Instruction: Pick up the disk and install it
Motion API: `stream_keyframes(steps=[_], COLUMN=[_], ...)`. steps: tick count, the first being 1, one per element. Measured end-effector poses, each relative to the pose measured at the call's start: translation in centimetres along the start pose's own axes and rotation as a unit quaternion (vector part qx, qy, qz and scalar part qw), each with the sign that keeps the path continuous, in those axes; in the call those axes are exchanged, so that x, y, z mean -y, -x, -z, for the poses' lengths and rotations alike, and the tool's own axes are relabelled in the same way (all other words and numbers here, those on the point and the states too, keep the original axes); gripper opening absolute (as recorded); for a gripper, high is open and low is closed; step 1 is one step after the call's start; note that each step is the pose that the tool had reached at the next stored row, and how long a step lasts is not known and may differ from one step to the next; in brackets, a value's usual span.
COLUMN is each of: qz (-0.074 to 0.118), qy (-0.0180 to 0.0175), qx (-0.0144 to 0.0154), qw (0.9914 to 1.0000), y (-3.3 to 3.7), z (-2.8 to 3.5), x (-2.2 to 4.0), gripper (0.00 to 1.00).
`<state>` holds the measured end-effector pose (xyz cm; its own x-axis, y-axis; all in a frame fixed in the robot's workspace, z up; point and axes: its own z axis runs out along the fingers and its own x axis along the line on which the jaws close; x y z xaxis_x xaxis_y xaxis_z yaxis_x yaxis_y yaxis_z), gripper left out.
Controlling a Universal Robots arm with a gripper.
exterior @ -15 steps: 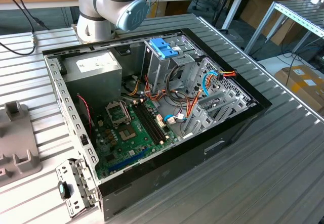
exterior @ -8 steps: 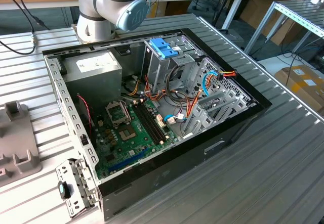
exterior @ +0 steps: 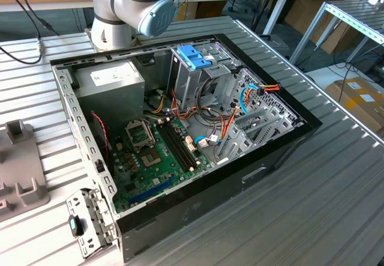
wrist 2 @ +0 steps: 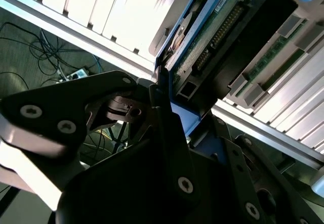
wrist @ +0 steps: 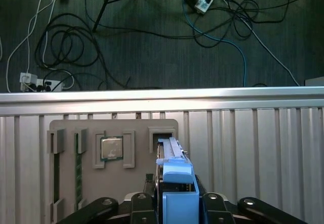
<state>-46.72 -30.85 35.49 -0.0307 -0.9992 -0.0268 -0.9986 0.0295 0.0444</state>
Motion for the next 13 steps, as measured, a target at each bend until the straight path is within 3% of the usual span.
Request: stream_keyframes(steps=[13], qz=[0.0], qy=[0.0], qx=[0.0], qw=[1.0], y=[0.02], z=[0.91], x=[-0.04], gripper=[0.37])
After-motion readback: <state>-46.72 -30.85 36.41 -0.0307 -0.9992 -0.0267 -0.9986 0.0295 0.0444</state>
